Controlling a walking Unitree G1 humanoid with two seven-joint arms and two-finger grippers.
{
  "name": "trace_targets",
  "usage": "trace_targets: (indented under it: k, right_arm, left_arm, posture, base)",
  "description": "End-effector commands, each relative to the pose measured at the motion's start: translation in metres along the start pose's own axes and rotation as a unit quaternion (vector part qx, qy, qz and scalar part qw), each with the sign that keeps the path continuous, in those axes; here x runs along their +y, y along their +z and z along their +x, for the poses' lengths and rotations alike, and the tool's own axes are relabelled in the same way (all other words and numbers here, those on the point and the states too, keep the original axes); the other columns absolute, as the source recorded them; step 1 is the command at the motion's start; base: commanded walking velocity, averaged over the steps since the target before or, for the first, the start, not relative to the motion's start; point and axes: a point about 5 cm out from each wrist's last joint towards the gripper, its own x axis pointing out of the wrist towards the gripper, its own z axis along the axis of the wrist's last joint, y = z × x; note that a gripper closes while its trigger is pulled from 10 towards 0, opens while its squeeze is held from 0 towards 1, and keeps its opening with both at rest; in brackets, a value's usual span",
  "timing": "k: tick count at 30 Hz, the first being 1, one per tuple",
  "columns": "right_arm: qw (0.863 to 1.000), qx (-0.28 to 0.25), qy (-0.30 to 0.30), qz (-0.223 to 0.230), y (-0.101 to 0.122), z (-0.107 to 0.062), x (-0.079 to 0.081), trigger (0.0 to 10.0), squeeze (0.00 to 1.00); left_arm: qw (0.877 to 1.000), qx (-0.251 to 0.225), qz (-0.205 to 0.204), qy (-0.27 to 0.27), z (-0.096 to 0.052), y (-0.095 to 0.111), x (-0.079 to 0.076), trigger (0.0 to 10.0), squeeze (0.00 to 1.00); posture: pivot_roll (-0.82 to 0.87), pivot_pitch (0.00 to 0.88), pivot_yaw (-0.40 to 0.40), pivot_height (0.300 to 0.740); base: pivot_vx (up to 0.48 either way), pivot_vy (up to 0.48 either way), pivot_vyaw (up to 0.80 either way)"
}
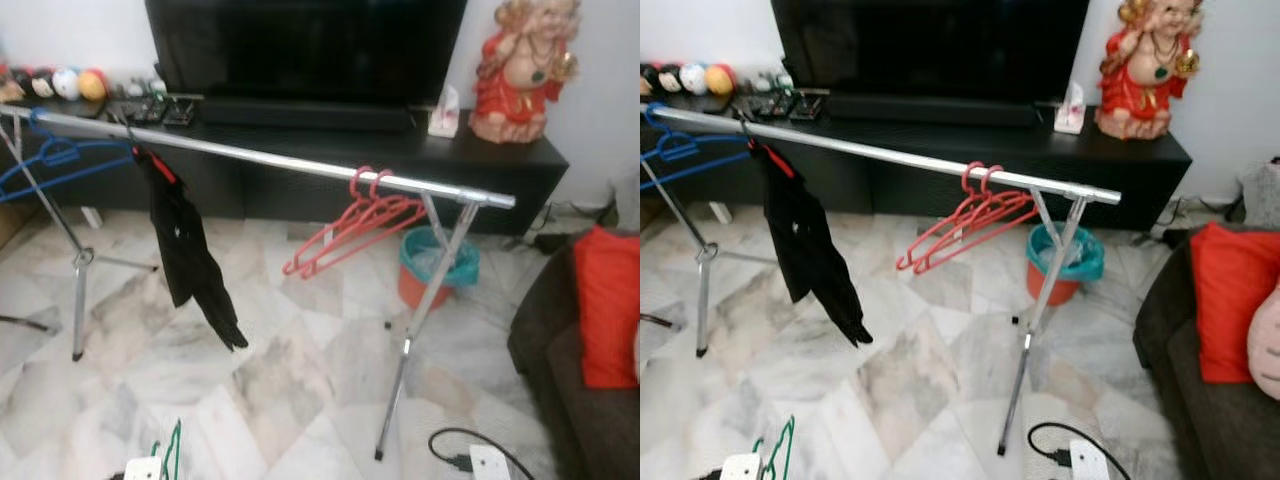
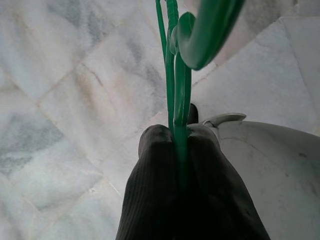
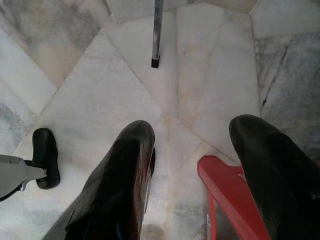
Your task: Hang hanger
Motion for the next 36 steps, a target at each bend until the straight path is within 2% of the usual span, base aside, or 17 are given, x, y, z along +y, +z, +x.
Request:
trace_targets:
  k: [1,2,3,5,6,8,10,11,14,15,16,18,22,33,36]
  right_arm:
    - [1.0,-0.003,0.0,0.007,0.002,0.0,0.0,10.0,0.0]
    - [1.0,-0.003,0.0,0.007,0.002,0.0,0.0,10.0,0.0]
    - [1.0,-0.004,-0.001,0.008,0.002,0.0,-0.001,10.0,0.0]
    - [1.0,-0.004,-0.001,0.007,0.002,0.0,-0.001,10.0,0.0]
    - [1.0,-0.004,-0.001,0.007,0.002,0.0,-0.001,10.0,0.0]
    - [1.0,-0.003,-0.001,0.003,0.002,0.0,-0.001,10.0,0.0]
    - [1.0,-0.003,-0.001,0.003,0.002,0.0,-0.001,10.0,0.0]
    - [1.0,0.0,-0.002,-0.003,0.002,0.0,-0.002,10.0,0.0]
    - [1.0,0.001,-0.003,-0.006,0.002,0.0,-0.002,10.0,0.0]
    - [1.0,0.001,-0.004,-0.005,0.001,0.0,-0.002,10.0,0.0]
    - [1.0,0.001,-0.004,-0.005,0.001,0.0,-0.002,10.0,0.0]
    - [1.0,0.002,-0.004,-0.006,0.001,0.0,-0.002,10.0,0.0]
    - [1.0,0.003,-0.003,-0.008,0.0,0.0,-0.002,10.0,0.0]
    - [1.0,0.006,-0.004,-0.01,-0.001,0.0,-0.001,10.0,0.0]
    - [1.0,0.006,-0.003,-0.01,0.0,0.0,-0.001,10.0,0.0]
  left_arm:
    - [0.996,-0.091,0.012,0.009,0.002,0.036,0.006,10.0,0.0]
    - [0.996,-0.091,0.012,0.009,0.002,0.036,0.006,10.0,0.0]
    - [0.976,-0.212,0.044,0.016,-0.001,0.082,0.007,10.0,0.0]
    - [0.961,-0.27,0.057,0.021,-0.006,0.104,0.006,10.0,0.0]
    - [0.961,-0.27,0.057,0.021,-0.006,0.104,0.006,10.0,0.0]
    - [0.94,-0.335,0.066,0.021,-0.015,0.127,0.0,10.0,0.0]
    - [0.937,-0.342,0.065,0.019,-0.016,0.13,-0.002,10.0,0.0]
    - [0.923,-0.379,0.068,0.014,-0.023,0.142,-0.009,10.0,0.0]
    - [0.906,-0.417,0.069,0.003,-0.032,0.155,-0.017,10.0,0.0]
    - [0.893,-0.442,0.081,-0.012,-0.039,0.163,-0.024,10.0,0.0]
    - [0.885,-0.456,0.091,-0.019,-0.043,0.167,-0.028,10.0,0.0]
    - [0.875,-0.473,0.101,-0.027,-0.049,0.172,-0.031,10.0,0.0]
    - [0.868,-0.489,0.087,-0.02,-0.056,0.178,-0.032,10.0,0.0]
    - [0.868,-0.489,0.078,-0.038,-0.062,0.188,-0.044,10.0,0.0]
    - [0.868,-0.489,0.076,-0.038,-0.063,0.19,-0.043,10.0,0.0]
  posture:
    - [0.14,0.0,-0.074,0.74]
    - [0.14,0.0,-0.074,0.74]
    - [0.14,0.0,-0.074,0.74]
    - [0.14,0.0,-0.075,0.74]
    - [0.14,0.0,-0.075,0.74]
    - [0.14,0.0,-0.076,0.74]
    - [0.14,0.0,-0.075,0.74]
    - [0.13,0.0,-0.072,0.74]
    - [0.14,0.0,-0.071,0.74]
    - [0.14,0.0,-0.069,0.74]
    - [0.14,0.0,-0.068,0.74]
    - [0.14,0.0,-0.067,0.74]
    - [0.14,0.0,-0.067,0.74]
    - [0.14,0.0,-0.063,0.74]
    - [0.14,0.0,-0.063,0.74]
  base:
    - [0.0,0.0,0.0]
    - [0.0,0.0,0.0]
    - [0.0,0.0,0.0]
    - [0.0,0.0,0.0]
    - [0.0,0.0,0.0]
    - [0.0,0.0,0.0]
    - [0.0,0.0,0.0]
    - [0.0,0.0,0.0]
    - [0.0,0.0,0.0]
    - [0.247,0.0,0.0]
    - [0.277,0.0,0.0]
    - [0.298,0.0,0.0]
    - [0.366,0.0,0.0]
    - [0.406,0.0,0.0]
    - [0.409,0.0,0.0]
